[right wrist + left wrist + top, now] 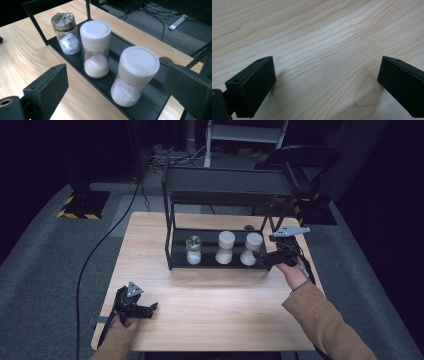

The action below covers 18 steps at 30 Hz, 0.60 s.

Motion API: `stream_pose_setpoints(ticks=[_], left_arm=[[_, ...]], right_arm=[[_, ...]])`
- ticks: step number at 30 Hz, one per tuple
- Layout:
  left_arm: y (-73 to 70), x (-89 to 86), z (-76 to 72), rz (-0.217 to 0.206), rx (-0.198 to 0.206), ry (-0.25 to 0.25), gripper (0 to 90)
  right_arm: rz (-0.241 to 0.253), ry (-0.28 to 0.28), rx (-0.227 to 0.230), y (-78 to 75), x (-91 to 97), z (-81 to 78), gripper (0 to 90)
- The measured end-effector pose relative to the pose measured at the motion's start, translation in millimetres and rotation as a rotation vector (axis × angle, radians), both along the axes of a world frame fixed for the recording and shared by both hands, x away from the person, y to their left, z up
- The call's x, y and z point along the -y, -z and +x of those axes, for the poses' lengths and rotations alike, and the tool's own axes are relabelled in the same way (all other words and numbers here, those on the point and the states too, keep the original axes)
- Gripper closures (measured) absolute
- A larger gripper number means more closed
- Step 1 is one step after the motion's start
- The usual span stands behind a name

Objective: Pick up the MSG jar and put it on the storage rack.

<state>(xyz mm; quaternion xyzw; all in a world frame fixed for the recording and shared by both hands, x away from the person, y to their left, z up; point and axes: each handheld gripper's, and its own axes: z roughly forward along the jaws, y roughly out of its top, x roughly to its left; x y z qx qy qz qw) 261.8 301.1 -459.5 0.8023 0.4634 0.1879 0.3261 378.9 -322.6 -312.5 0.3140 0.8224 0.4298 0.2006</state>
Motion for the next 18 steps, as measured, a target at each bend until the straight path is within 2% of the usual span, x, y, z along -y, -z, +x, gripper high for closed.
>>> stream_pose_setpoints(ticks=[6,11,18], left_arm=[[0.0,0.0,0.0,0.000,0.000,0.000,1.2],[0.0,0.0,0.0,0.000,0.000,0.000,1.2],[0.0,0.0,0.0,0.000,0.000,0.000,1.2]], right_arm=[[0.030,0.002,-0.014,4.7,9.5,-9.9,4.3],[0.017,-0.007,-0.002,9.8,9.5,-18.7,4.3],[0.004,-0.017,-0.011,19.6,10.0,-27.6,4.3]])
